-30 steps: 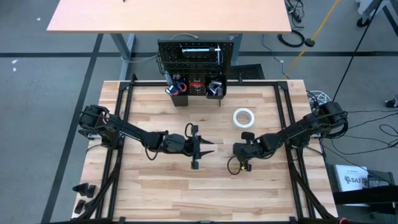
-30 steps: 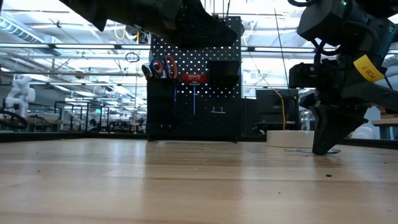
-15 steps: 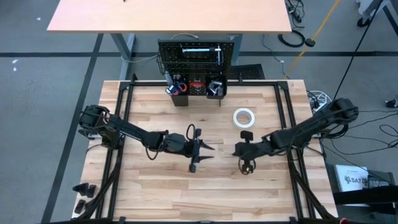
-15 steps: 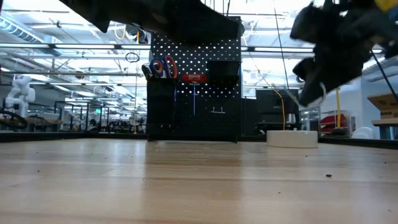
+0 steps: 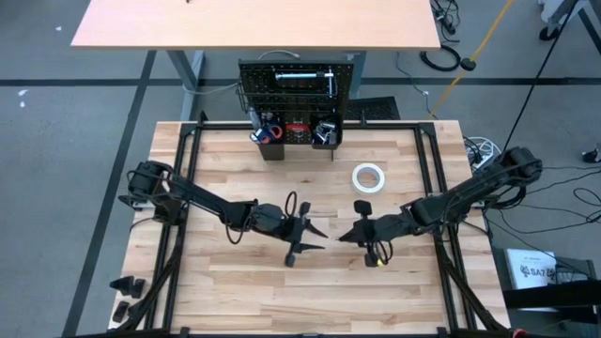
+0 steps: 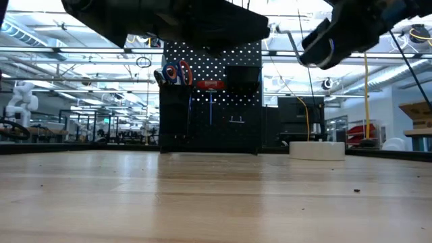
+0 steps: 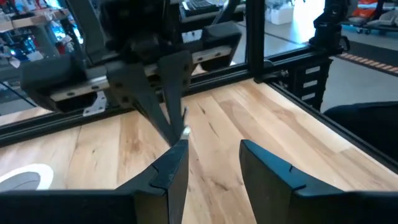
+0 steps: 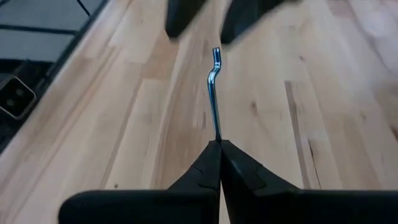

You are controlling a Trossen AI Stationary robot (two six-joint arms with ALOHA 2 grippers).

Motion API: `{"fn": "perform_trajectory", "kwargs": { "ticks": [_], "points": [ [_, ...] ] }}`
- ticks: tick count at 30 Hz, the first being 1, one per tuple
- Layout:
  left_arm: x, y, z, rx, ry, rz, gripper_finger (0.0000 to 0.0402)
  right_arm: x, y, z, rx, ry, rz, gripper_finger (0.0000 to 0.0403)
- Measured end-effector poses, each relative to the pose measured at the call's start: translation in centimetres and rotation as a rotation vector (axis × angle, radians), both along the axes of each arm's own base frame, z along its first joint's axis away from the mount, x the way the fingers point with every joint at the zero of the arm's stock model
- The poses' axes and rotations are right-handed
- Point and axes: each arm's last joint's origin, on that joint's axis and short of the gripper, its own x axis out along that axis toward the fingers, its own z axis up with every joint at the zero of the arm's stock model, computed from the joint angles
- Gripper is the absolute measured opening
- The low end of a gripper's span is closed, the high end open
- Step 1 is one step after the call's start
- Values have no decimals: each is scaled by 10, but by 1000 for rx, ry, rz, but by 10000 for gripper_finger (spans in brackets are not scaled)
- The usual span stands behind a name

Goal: Hang tools onto peg board
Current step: Put the hanger hook into the right black bin on the peg board

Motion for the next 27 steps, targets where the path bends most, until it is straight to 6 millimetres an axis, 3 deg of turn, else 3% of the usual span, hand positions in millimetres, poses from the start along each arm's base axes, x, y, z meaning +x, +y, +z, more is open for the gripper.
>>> {"fn": "perform_trajectory", "kwargs": {
  "ticks": [10, 27],
  "points": [
    [7, 7, -3, -72, -46, 123, 144, 5, 2, 9, -15, -99, 32, 0],
    [10, 7, -1, -92, -102, 98, 144, 12, -2, 10, -42, -163, -21, 0]
  ]
}}
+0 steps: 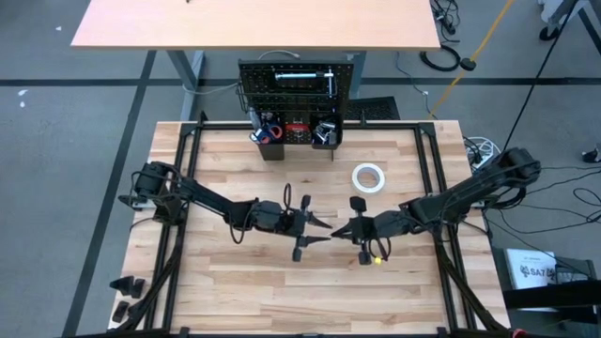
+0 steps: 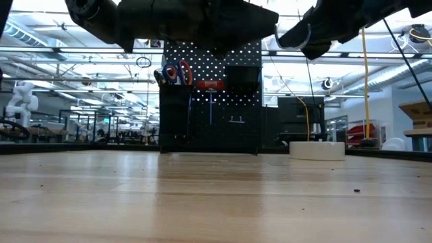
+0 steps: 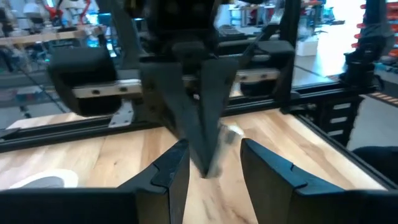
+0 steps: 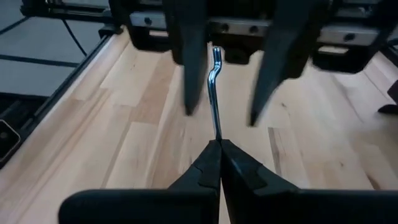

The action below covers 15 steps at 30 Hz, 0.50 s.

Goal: Hang tools onto peg board
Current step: Put the hanger hook into the right black bin on the peg board

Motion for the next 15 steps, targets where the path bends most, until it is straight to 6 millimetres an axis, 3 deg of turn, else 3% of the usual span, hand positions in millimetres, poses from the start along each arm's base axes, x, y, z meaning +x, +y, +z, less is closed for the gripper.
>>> {"fn": "perform_trajectory", "kwargs": {
  "ticks": [10, 15],
  "points": [
    [0, 1, 0, 1, 1, 11, 140, 5, -4, -6, -7, 21, -20, 0],
    [0, 2, -1, 11, 7, 27, 103, 5, -4, -6, -5, 22, -21, 0]
  ]
}}
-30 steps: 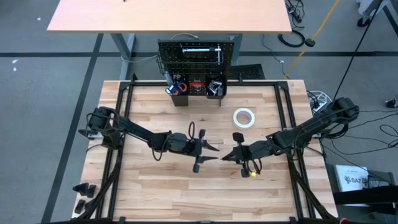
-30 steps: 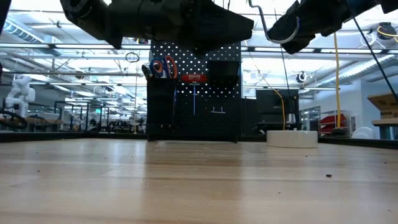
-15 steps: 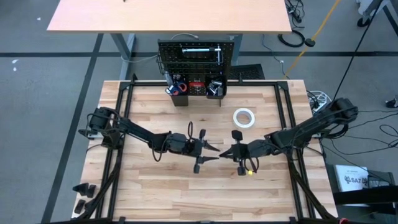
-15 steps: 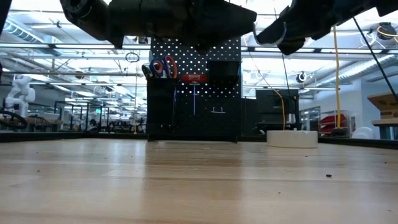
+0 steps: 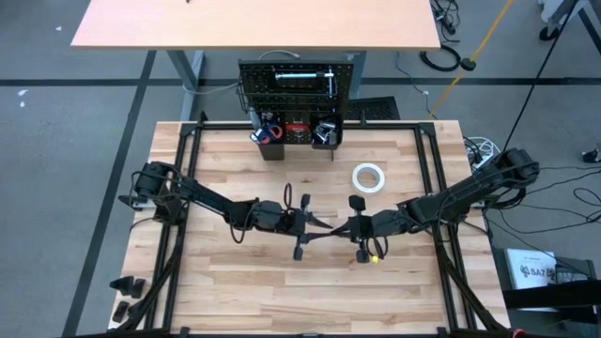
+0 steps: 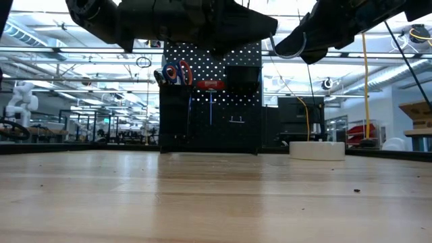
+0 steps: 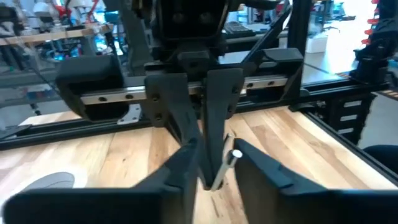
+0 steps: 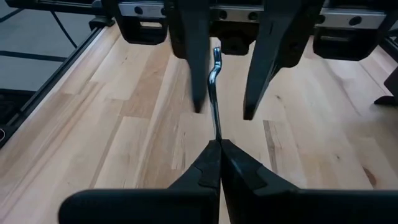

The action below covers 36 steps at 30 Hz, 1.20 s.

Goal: Hang tools onto peg board
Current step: Put the hanger hook into the right black bin on the peg board

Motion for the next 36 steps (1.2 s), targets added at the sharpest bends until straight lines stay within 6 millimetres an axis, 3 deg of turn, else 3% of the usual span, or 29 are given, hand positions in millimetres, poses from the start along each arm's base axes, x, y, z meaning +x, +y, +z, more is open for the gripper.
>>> {"fn": "perform_trajectory", "kwargs": {
  "ticks": [4, 6, 13, 23, 26, 29, 36],
  "points": [
    [1, 3, 0, 1, -2, 24, 29, 0, 0, 0, -3, 1, -3, 0],
    [1, 3, 0, 2, 0, 22, 11, 0, -1, 0, -7, 4, -4, 0],
    [0, 3, 0, 3, 1, 19, 4, 0, 0, 0, -42, 0, 10, 11],
    [1, 4, -2, 15, 23, 44, 1, -9, -7, 16, -76, -59, -97, 120],
    [0, 6, -7, 69, 70, 98, 1, -18, -11, 27, -67, -83, -121, 145],
    [-1, 8, -8, 112, 96, 149, 0, -30, -18, 33, -69, -67, -252, 154],
    [-5, 18, 4, 288, 84, 383, 0, -61, -33, 26, -75, 86, -483, 143]
  ]
}}
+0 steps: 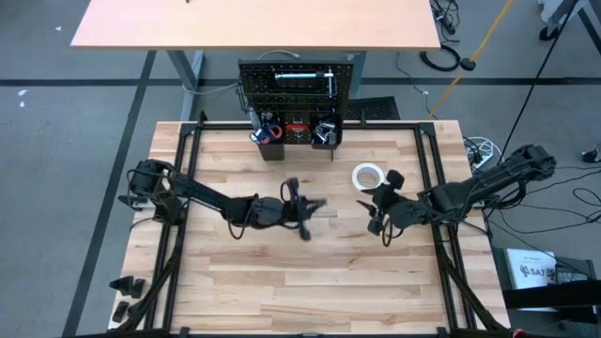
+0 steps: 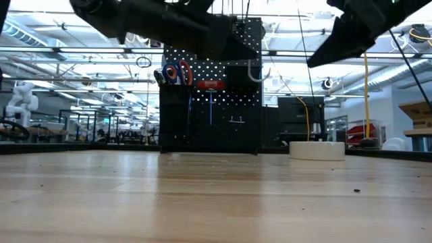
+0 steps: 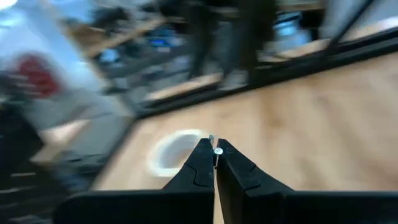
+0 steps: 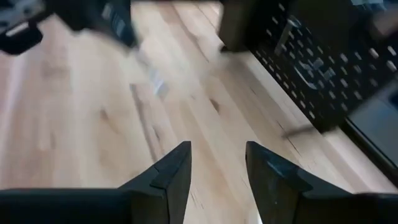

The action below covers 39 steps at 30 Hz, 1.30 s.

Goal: Hang tools onto peg board
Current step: Put the hanger hook into the right black bin on the peg board

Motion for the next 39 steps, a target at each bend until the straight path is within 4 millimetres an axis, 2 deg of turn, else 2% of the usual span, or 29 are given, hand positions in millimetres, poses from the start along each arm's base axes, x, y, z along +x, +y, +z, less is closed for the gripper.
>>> {"fn": "perform_trajectory", "kwargs": {
  "ticks": [4, 13, 16, 21, 26, 39],
  "points": [
    [8, 16, 17, 142, -29, 135, 0, -3, -2, -6, 16, 37, -49, 142],
    [31, 47, 73, 422, -31, 300, 0, -3, -2, -7, 17, 46, -50, 142],
    [34, 61, 83, 488, -6, 352, 0, -3, -2, -7, 13, 50, -49, 142],
    [36, 95, 90, 502, 71, 431, 0, -3, -2, -7, 13, 49, -49, 141],
    [33, 117, 90, 499, 98, 468, 0, -3, -2, -7, 13, 49, -49, 141],
    [32, 130, 85, 433, 103, 431, 0, -3, -2, -7, 10, 48, -50, 141]
  ]
}}
